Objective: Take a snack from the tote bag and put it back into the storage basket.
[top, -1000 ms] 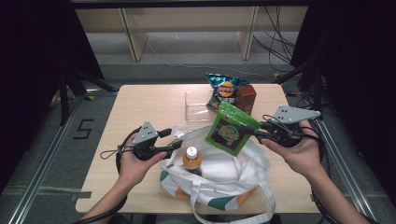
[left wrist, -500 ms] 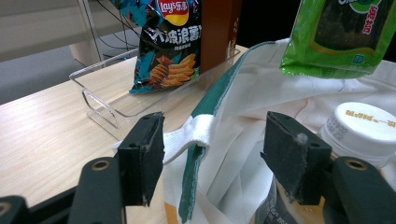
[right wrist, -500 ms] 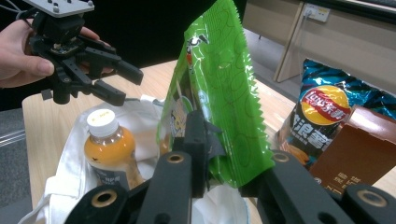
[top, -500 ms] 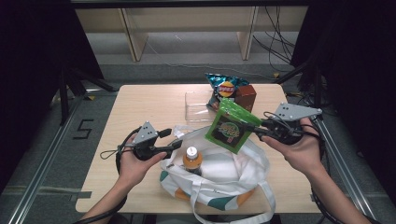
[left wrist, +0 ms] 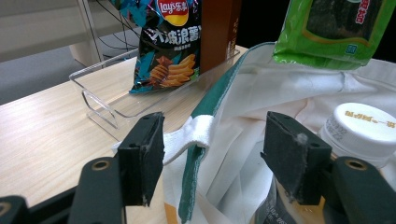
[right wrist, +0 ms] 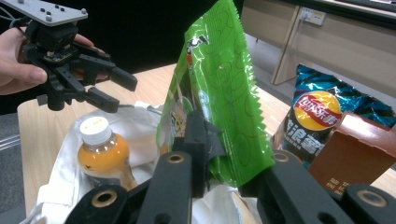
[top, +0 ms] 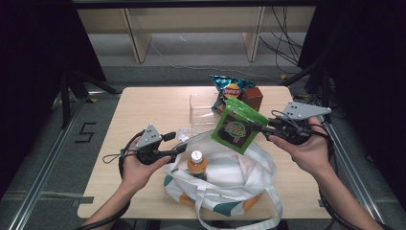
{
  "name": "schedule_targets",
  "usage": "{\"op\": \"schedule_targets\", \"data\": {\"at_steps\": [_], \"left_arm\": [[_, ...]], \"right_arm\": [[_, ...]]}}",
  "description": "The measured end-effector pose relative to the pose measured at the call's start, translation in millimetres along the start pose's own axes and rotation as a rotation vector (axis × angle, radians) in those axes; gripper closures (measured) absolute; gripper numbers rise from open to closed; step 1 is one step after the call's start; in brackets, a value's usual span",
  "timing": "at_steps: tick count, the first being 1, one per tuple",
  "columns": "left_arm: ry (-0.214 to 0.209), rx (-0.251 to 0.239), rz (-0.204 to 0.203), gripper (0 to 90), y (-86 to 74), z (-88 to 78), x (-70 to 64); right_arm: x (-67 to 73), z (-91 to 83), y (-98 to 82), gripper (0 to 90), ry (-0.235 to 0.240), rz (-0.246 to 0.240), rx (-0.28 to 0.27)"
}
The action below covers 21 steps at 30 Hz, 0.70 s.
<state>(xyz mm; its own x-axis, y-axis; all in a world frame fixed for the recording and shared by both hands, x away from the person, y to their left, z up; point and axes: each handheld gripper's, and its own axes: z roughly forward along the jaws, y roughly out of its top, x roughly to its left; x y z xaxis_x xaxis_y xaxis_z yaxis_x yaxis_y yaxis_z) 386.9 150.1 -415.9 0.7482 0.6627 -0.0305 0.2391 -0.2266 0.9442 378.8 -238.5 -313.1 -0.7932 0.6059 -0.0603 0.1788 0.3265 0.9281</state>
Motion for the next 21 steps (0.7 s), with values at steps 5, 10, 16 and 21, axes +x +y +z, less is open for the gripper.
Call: {"op": "schedule_targets", "data": {"at_steps": [5, 10, 16, 21], "left_arm": [[0.0, -0.002, 0.0, 37.8, 0.1, -0.1, -0.1], [-0.006, -0.007, -0.003, 37.8, 0.2, 0.4, -0.2], [-0.001, 0.002, -0.003, 37.8, 0.0, 0.3, -0.4], [-0.003, 0.001, 0.001, 37.8, -0.2, 0.3, 0.1]], "right_arm": [[-3.9, -1.3, 3.6, 79.2, 0.01, -0.011, 0.008], [-6.5, -0.6, 5.1, 79.2, 0.003, -0.011, 0.003], [-8.9, -0.2, 7.7, 79.3, -0.003, -0.007, -0.01], [-10.8, 0.5, 9.1, 79.7, -0.011, 0.002, -0.007]]}}
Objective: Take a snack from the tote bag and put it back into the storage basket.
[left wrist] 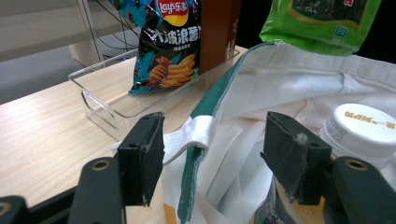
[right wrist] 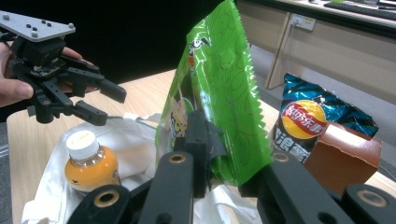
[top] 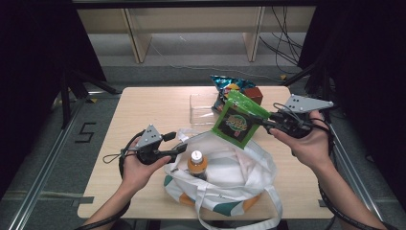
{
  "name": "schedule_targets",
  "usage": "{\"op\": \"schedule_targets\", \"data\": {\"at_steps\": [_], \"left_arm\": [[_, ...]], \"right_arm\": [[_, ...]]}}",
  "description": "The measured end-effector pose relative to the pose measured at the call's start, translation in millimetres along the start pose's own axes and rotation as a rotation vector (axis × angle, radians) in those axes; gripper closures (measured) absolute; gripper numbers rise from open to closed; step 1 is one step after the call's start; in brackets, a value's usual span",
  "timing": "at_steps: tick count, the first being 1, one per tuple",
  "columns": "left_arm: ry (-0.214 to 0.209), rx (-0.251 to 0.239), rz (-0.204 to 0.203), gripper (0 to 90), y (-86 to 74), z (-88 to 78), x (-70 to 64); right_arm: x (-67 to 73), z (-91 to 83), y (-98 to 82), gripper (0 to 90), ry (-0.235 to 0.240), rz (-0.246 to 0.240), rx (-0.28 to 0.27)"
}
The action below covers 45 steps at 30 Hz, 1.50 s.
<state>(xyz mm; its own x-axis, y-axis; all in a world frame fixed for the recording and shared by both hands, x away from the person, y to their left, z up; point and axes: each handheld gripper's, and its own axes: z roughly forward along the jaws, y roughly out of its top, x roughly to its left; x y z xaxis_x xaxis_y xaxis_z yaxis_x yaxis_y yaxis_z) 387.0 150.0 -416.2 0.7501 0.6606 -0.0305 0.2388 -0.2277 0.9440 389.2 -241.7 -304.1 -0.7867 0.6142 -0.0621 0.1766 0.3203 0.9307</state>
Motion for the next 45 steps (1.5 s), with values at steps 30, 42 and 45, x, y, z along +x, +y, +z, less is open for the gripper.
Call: {"op": "schedule_targets", "data": {"at_steps": [30, 42, 45], "left_arm": [[-0.003, -0.004, -0.007, 38.0, -0.2, -0.3, -1.2], [-0.004, -0.002, -0.004, 38.0, -0.1, 0.1, -1.3], [-0.004, -0.004, -0.004, 38.0, -0.2, -0.1, -0.9]], "right_arm": [[-12.1, 4.5, 13.8, 80.2, -0.037, 0.01, -0.047], [-15.8, 9.2, 17.3, 80.4, -0.057, 0.001, -0.063], [-15.1, 10.4, 17.4, 80.4, -0.058, 0.014, -0.061]]}}
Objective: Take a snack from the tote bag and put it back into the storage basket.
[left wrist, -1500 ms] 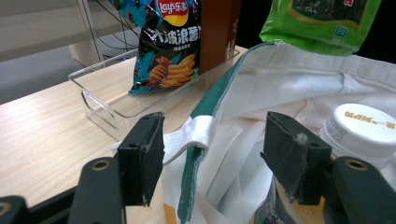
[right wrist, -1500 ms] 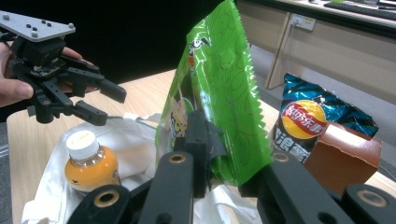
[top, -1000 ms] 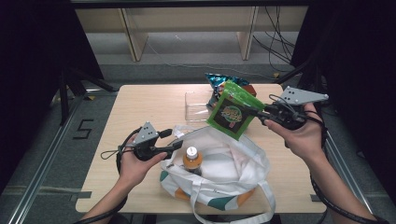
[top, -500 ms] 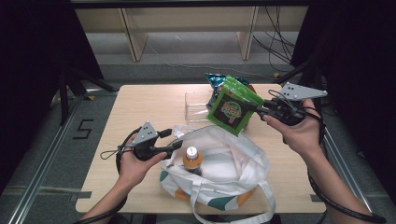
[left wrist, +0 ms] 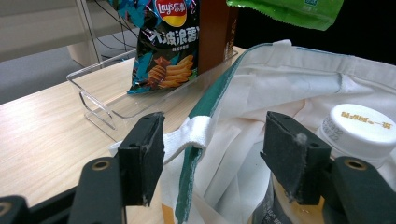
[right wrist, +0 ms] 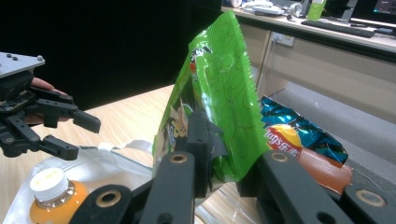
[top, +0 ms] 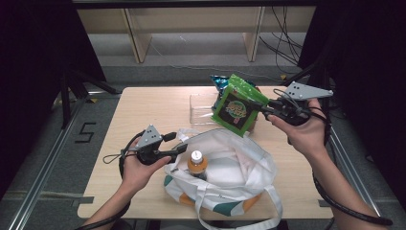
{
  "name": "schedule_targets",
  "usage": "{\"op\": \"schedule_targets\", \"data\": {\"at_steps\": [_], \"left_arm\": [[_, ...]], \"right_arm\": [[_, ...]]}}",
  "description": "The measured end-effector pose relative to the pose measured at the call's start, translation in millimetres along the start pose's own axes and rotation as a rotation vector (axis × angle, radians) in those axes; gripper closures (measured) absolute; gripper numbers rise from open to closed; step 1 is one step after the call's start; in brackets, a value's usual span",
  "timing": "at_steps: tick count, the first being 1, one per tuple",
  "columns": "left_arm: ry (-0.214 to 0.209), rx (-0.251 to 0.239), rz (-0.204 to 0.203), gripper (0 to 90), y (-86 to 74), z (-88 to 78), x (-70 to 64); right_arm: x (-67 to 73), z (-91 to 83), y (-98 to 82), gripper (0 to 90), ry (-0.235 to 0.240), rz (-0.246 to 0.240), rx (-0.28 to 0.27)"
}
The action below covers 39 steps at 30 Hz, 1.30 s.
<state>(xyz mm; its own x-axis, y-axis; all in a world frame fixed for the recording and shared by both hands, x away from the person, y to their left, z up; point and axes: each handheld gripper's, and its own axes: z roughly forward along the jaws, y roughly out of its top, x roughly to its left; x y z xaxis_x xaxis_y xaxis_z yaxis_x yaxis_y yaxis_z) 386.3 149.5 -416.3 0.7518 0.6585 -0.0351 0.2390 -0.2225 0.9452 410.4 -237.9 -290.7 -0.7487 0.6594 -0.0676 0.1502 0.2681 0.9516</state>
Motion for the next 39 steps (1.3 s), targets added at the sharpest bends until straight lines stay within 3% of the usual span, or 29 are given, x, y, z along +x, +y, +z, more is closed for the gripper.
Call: {"op": "schedule_targets", "data": {"at_steps": [10, 14, 16, 22, 23, 25, 29, 33, 39], "left_arm": [[-0.005, -0.009, -0.01, 38.0, -0.1, 0.5, -0.3], [-0.001, -0.003, -0.011, 38.3, -0.3, 0.5, -1.0], [-0.006, -0.002, -0.01, 38.2, -0.1, 0.8, -1.4], [-0.005, -0.008, -0.012, 38.2, 0.2, 0.1, -1.1], [-0.002, -0.006, -0.011, 38.2, 0.1, -0.4, -1.0], [0.0, -0.006, -0.009, 38.2, 0.1, -0.6, -0.6], [0.002, -0.01, -0.01, 38.2, 0.9, -0.6, -0.7], [0.001, -0.01, -0.008, 38.2, 0.8, -1.0, -0.7], [-0.003, -0.008, -0.009, 38.2, 0.6, -0.5, -1.0]], "right_arm": [[-3.3, 3.5, 0.7, 80.5, -0.015, 0.013, -0.01], [-5.2, 5.4, 1.1, 80.6, -0.02, -0.01, -0.011], [-4.7, 6.5, 0.3, 80.6, -0.016, 0.009, -0.006], [-8.2, 9.4, 2.2, 81.1, -0.037, -0.004, -0.012], [-7.3, 10.0, 2.5, 81.3, -0.036, 0.016, -0.009], [-9.5, 10.3, 2.8, 81.7, -0.038, -0.007, -0.012], [-9.8, 13.2, 4.0, 82.9, -0.035, 0.026, -0.006], [-12.6, 16.5, 2.6, 84.7, -0.042, 0.001, -0.007], [-14.1, 19.4, 1.7, 85.7, -0.057, 0.011, -0.007]]}}
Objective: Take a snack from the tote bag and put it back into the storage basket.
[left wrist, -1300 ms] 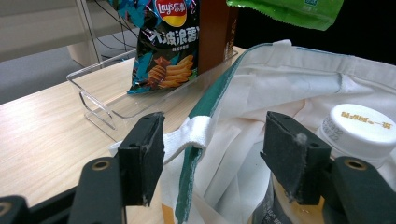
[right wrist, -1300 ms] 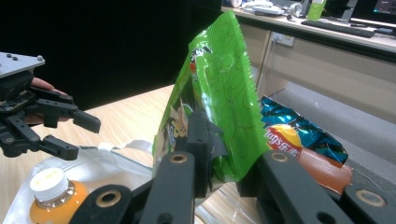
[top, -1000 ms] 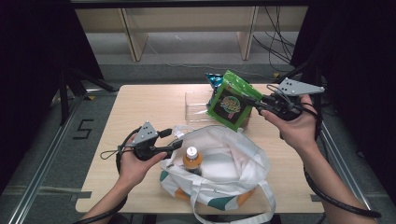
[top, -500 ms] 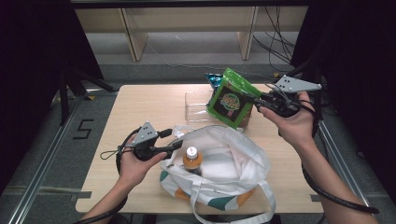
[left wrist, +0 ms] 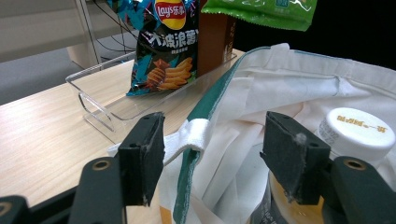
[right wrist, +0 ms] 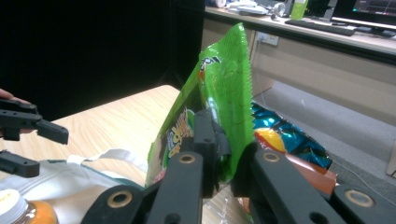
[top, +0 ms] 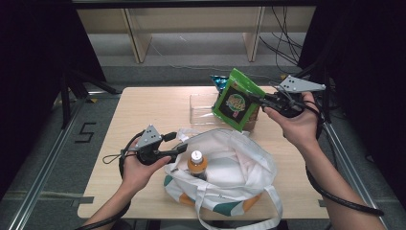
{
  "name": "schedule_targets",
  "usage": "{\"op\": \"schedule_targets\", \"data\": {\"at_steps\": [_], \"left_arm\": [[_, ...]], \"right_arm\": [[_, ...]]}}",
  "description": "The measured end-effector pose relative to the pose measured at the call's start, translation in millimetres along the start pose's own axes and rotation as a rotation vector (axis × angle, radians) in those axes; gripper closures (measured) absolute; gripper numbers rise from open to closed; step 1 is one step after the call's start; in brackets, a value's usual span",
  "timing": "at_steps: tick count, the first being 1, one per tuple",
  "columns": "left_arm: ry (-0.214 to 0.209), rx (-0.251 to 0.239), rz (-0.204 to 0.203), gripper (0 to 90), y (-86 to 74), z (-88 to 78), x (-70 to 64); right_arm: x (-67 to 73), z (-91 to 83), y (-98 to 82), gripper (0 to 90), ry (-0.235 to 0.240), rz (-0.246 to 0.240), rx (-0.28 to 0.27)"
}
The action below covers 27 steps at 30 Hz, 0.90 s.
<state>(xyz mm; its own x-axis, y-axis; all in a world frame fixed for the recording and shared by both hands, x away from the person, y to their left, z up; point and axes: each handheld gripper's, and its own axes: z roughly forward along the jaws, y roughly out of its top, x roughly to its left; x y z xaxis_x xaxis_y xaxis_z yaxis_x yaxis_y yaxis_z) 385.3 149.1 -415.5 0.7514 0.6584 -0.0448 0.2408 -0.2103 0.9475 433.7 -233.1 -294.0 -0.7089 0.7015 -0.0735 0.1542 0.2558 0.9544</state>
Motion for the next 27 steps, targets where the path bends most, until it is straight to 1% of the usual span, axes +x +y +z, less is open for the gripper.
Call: {"op": "schedule_targets", "data": {"at_steps": [1, 2, 4, 5, 6, 7, 8, 10, 11, 12, 14, 15, 16, 17, 18, 19, 20, 22, 23, 24, 25, 26, 27], "left_arm": [[0.003, 0.002, 0.001, 38.2, 0.0, -0.4, 0.3], [0.003, 0.0, 0.002, 38.2, 0.0, -0.4, 0.5], [0.004, -0.003, 0.001, 38.1, 0.1, -0.6, 0.5], [0.003, -0.003, 0.004, 38.2, 0.2, -0.7, 0.7], [0.004, 0.0, 0.002, 38.2, 0.1, -0.7, 0.6], [0.007, 0.002, 0.004, 38.2, 0.2, -0.7, 0.3], [0.001, 0.0, 0.003, 38.2, 0.0, -0.3, 0.2], [0.001, 0.001, 0.001, 38.2, 0.0, 0.0, -0.1], [-0.005, -0.002, -0.002, 38.2, -0.3, 1.1, -0.3], [-0.004, 0.0, -0.001, 38.2, -0.2, 1.1, -0.2], [0.0, 0.002, 0.0, 38.2, -0.2, 1.0, 0.1], [-0.006, -0.004, -0.003, 38.2, -0.5, 1.3, 0.4], [-0.004, -0.003, -0.003, 38.2, -0.5, 1.1, 0.6], [-0.004, -0.005, -0.005, 38.2, -0.7, 1.1, 0.6], [-0.005, -0.004, -0.004, 38.2, -0.8, 1.0, 0.7], [-0.005, -0.002, -0.003, 38.2, -0.7, 0.9, 0.6], [-0.005, -0.002, -0.002, 38.1, -0.7, 0.9, 0.4], [-0.005, -0.002, -0.002, 38.2, -0.7, 1.0, 0.3], [-0.005, -0.002, -0.002, 38.2, -0.5, 1.0, 0.2], [-0.003, -0.001, -0.002, 38.2, -0.3, 0.7, 0.0], [-0.003, -0.001, -0.002, 38.2, -0.3, 0.7, 0.0], [0.0, 0.0, -0.001, 38.2, -0.1, 0.4, 0.0], [0.004, 0.003, -0.001, 38.2, -0.1, 0.2, -0.1]], "right_arm": [[0.1, 1.2, 0.5, 85.8, 0.008, 0.004, -0.004], [0.4, 1.3, 0.7, 86.0, 0.005, 0.004, -0.003], [-0.1, 2.1, 1.0, 86.5, -0.003, -0.013, 0.005], [1.3, 2.8, 0.5, 86.7, -0.001, 0.001, 0.009], [0.5, 3.8, 0.3, 86.8, -0.005, -0.015, 0.005], [1.9, 4.9, -0.5, 86.8, -0.009, -0.006, 0.006], [1.6, 5.0, -0.6, 86.8, -0.008, -0.009, 0.02], [1.1, 6.2, -0.9, 86.8, -0.008, -0.009, 0.018], [0.9, 8.1, -1.2, 86.8, -0.01, -0.012, 0.032], [0.0, 10.1, -1.5, 86.8, -0.009, -0.018, 0.024], [-2.3, 11.8, -0.5, 86.8, -0.029, -0.049, 0.023], [-2.0, 13.8, -0.4, 86.9, -0.022, -0.036, 0.024], [-2.5, 14.9, -0.2, 86.9, -0.034, -0.041, 0.02], [-3.2, 16.7, 0.1, 87.0, -0.033, -0.045, 0.017], [-2.3, 18.0, 0.1, 87.0, -0.018, -0.03, 0.029], [-1.8, 19.3, 0.1, 87.0, -0.033, -0.029, 0.03], [-2.8, 20.2, 0.5, 87.1, -0.029, -0.042, 0.034], [-2.8, 21.3, 0.6, 87.1, -0.029, -0.042, 0.032], [-2.5, 23.5, 1.0, 87.1, -0.032, -0.032, 0.035], [-3.2, 24.9, 1.0, 87.2, -0.022, -0.045, 0.027], [-3.2, 24.9, 1.0, 87.2, -0.022, -0.045, 0.027], [-3.9, 25.8, 1.3, 87.3, -0.051, -0.05, 0.027], [-4.9, 26.4, 1.4, 87.3, -0.05, -0.058, 0.022]]}}
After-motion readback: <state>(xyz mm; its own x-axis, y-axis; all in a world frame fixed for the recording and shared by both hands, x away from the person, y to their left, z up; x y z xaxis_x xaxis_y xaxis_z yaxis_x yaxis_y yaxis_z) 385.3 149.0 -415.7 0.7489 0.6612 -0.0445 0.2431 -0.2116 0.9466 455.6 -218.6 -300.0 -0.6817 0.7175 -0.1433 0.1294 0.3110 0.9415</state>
